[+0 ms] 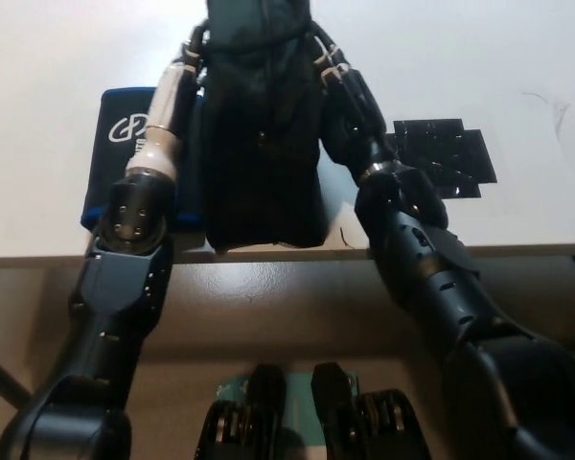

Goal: Use both hands to pick up the lunch bag on the right hand side and smoothly move it near the note book on the left hand side

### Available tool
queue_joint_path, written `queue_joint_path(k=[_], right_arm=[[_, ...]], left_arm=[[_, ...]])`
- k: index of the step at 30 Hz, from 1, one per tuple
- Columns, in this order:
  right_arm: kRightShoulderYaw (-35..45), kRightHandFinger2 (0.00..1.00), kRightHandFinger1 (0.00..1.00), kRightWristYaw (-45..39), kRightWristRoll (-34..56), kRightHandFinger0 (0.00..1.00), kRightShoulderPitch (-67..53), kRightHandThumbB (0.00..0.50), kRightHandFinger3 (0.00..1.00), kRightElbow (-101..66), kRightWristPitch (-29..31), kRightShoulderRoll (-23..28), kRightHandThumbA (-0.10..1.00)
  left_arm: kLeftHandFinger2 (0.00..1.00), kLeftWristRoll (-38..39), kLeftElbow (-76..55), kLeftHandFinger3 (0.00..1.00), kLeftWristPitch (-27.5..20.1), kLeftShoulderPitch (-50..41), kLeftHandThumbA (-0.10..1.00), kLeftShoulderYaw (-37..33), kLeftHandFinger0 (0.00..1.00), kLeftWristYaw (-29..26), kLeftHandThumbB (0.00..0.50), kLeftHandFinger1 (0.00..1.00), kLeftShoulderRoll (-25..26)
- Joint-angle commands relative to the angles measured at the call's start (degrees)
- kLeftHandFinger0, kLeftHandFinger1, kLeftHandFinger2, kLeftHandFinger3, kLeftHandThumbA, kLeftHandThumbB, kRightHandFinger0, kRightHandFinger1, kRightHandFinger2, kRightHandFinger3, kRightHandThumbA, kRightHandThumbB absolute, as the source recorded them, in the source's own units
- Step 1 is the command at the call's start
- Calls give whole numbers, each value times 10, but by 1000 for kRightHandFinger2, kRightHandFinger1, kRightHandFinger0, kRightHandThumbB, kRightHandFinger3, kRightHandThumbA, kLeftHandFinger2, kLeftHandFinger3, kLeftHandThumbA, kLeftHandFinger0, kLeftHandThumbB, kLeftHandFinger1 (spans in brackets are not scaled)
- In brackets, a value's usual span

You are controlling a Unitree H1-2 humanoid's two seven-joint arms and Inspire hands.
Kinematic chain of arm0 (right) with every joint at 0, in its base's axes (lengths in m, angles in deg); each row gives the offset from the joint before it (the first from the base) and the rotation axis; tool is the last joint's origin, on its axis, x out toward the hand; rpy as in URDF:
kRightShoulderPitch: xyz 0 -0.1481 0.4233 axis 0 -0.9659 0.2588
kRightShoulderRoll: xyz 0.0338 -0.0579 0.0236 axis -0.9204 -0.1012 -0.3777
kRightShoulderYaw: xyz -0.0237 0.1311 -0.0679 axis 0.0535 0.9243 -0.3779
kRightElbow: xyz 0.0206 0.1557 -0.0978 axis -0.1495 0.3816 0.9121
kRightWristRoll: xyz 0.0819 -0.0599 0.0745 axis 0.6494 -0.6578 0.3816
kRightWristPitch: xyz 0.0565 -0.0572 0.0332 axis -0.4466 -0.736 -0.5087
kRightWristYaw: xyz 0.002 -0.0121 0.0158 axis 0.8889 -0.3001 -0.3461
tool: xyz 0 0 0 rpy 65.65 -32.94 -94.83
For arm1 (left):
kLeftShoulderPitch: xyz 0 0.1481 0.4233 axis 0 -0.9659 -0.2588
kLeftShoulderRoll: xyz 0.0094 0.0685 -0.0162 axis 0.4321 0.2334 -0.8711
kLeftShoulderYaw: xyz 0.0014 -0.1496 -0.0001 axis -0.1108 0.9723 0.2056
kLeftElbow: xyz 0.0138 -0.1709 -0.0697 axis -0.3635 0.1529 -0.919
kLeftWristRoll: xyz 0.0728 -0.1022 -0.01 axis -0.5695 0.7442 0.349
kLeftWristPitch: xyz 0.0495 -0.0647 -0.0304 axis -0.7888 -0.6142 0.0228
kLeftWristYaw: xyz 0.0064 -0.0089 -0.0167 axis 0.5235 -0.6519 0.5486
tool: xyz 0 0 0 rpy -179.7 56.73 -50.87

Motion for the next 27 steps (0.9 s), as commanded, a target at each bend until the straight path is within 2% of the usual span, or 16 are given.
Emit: queue_joint_path(k=[1,8,11,13,15,17,19,20,22,27], right_arm=[[-12,1000,1000,-10,-21,1000,55,365,1000,9,17,-22,1000],[-8,1000,1000,-11,-22,1000,55,374,1000,10,21,-27,1000],[-8,1000,1000,-11,-23,1000,56,378,1000,11,25,-27,1000],[-7,1000,1000,-8,-24,1000,54,365,1000,8,28,-26,1000],[-20,1000,1000,25,-48,1000,52,366,1000,8,39,-21,1000],[-34,1000,1000,48,-70,1000,49,388,1000,6,55,-17,1000],[-78,1000,1000,113,-135,1000,45,407,1000,5,88,-5,1000],[-103,1000,1000,159,-176,1000,39,401,1000,-4,97,1,1000],[-155,1000,1000,274,-260,1000,31,401,1000,-15,100,11,1000],[-251,1000,1000,485,-402,1000,20,385,1000,-26,66,40,1000]], left_arm=[[1000,18,-40,1000,17,16,1000,13,1000,-6,370,1000,16],[1000,19,-53,1000,29,16,1000,15,1000,-2,374,1000,20],[1000,15,-44,1000,26,21,1000,12,1000,-5,361,1000,22],[1000,7,-41,1000,29,23,1000,8,1000,-7,368,1000,25],[1000,6,-31,1000,26,27,1000,5,1000,-5,366,1000,27],[1000,1,-30,1000,27,28,1000,-2,1000,-2,373,1000,28],[1000,-17,-33,1000,45,29,1000,-21,1000,10,426,1000,38],[1000,-32,-41,1000,61,27,1000,-32,1000,9,462,1000,43],[1000,-71,-54,1000,77,23,1000,-52,1000,-10,483,1000,53],[1000,-174,-81,1000,76,14,1000,-100,1000,-49,462,1000,85]])
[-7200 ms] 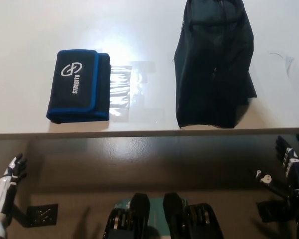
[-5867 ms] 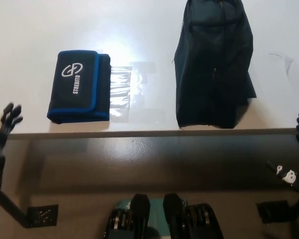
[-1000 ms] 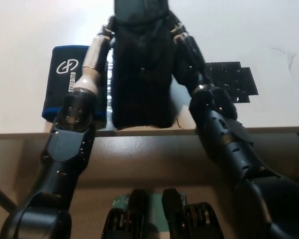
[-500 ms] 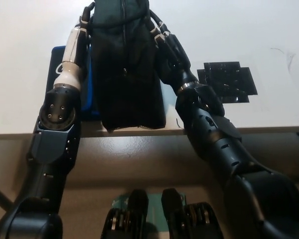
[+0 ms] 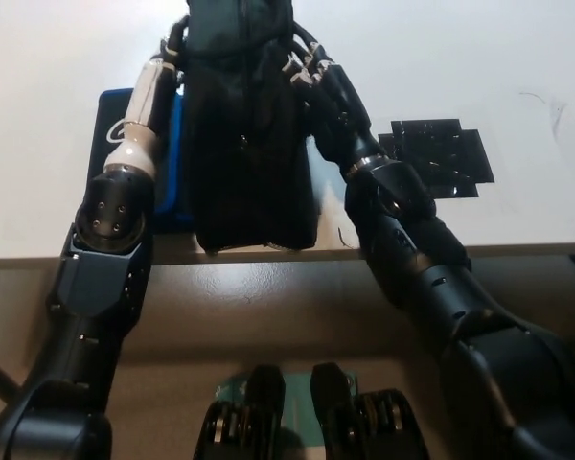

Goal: Use both hands to pick up the lunch bag on the right hand side and smoothly move it near the note book on the left hand side

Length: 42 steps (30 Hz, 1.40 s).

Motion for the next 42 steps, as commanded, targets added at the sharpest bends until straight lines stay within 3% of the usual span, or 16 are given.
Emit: queue_joint_path(k=[1,4,7,11,16,21,31,37,42], right_arm=[[-172,1000,1000,400,-321,1000,10,406,1000,-38,26,39,1000],[-166,1000,1000,398,-320,1000,-2,436,1000,-58,28,53,1000],[-145,1000,1000,384,-308,1000,-18,430,1000,-90,45,66,1000],[-134,1000,1000,372,-316,1000,-40,477,1000,-147,33,82,1000],[-122,1000,1000,352,-328,1000,-77,406,1000,-234,5,93,1000],[-105,1000,1000,337,-331,1000,-111,381,1000,-304,11,98,1000],[-82,1000,1000,304,-326,1000,-165,392,1000,-431,-9,99,1000],[-69,1000,1000,279,-309,1000,-211,416,1000,-515,-49,100,1000],[-51,1000,1000,250,-279,1000,-258,412,1000,-575,-48,117,1000]], left_arm=[[1000,-174,-62,1000,37,21,1000,-85,1000,-52,457,1000,67],[1000,-188,-84,1000,34,10,1000,-86,1000,-52,459,1000,83],[1000,-196,-103,1000,30,0,1000,-79,1000,-59,493,1000,100],[1000,-187,-138,1000,19,-17,1000,-59,1000,-53,486,1000,118],[1000,-166,-212,1000,33,-46,1000,-28,1000,-32,498,1000,140],[1000,-156,-279,1000,43,-77,1000,-3,1000,-22,500,1000,166],[1000,-135,-355,1000,37,-115,1000,15,1000,-5,497,1000,192],[1000,-118,-397,1000,23,-155,1000,23,1000,3,462,1000,191],[1000,-103,-443,1000,32,-204,1000,41,1000,10,486,1000,191]])
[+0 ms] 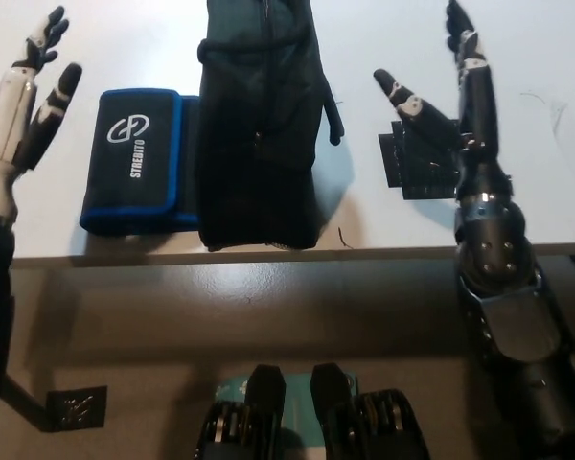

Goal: Use both hands to pick up the lunch bag on the right hand side and smoothly move it near the note book on the left hand side

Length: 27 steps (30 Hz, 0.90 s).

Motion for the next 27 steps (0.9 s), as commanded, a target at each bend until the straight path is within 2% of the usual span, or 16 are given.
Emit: queue_joint_path(k=[1,2,5,9,13,15,16,22,27], right_arm=[[29,1000,1000,-5,-7,1000,-34,400,1000,-125,-19,31,1000],[31,1000,1000,-10,2,1000,-48,377,1000,-136,-7,34,1000],[40,1000,1000,-23,22,1000,-93,394,1000,-178,1,44,1000],[44,1000,1000,-47,48,1000,-137,406,1000,-219,5,60,1000],[52,1000,1000,-64,72,1000,-181,397,1000,-254,7,74,1000],[56,1000,1000,-71,83,1000,-200,420,1000,-268,3,81,1000],[56,1000,1000,-73,85,1000,-203,425,1000,-270,1,83,1000],[60,1000,1000,-84,87,1000,-231,371,1000,-255,16,94,1000],[47,1000,1000,-98,79,1000,-242,363,1000,-216,27,90,1000]], left_arm=[[1000,19,-94,1000,-6,-41,1000,35,1000,8,479,1000,42],[1000,31,-102,1000,-12,-57,1000,41,1000,9,467,1000,40],[1000,72,-107,1000,-61,-104,1000,59,1000,12,418,1000,39],[1000,94,-122,1000,-83,-148,1000,80,1000,6,442,1000,27],[1000,120,-142,1000,-119,-194,1000,99,1000,8,369,1000,21],[1000,128,-146,1000,-137,-214,1000,106,1000,9,361,1000,22],[1000,130,-147,1000,-139,-217,1000,107,1000,10,360,1000,22],[1000,146,-130,1000,-164,-248,1000,117,1000,12,376,1000,17],[1000,152,-88,1000,-165,-261,1000,106,1000,20,397,1000,7]])
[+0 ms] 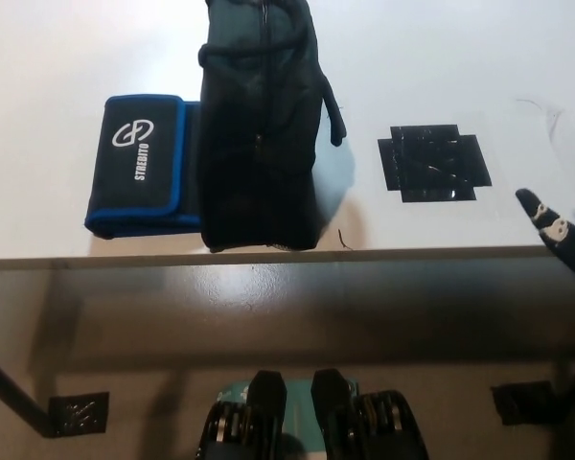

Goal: Use both hands to pick up the lunch bag on the right hand side and smoothly move it near the note book on the left hand side

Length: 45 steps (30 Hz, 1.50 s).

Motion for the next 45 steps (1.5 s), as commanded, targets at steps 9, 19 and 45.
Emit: queue_joint_path(k=[9,19,45], right_arm=[[-16,1000,1000,-31,-6,1000,6,298,1000,101,61,-6,1000],[-11,1000,1000,-35,-7,1000,-29,327,1000,110,83,-3,1000],[-15,1000,1000,-48,-4,1000,-36,310,1000,130,84,-8,1000]], left_arm=[[1000,28,93,1000,-47,6,1000,-17,1000,17,412,1000,-10],[1000,46,110,1000,-47,-20,1000,-14,1000,35,431,1000,-18],[1000,57,196,1000,-47,-10,1000,18,1000,57,374,1000,-43]])
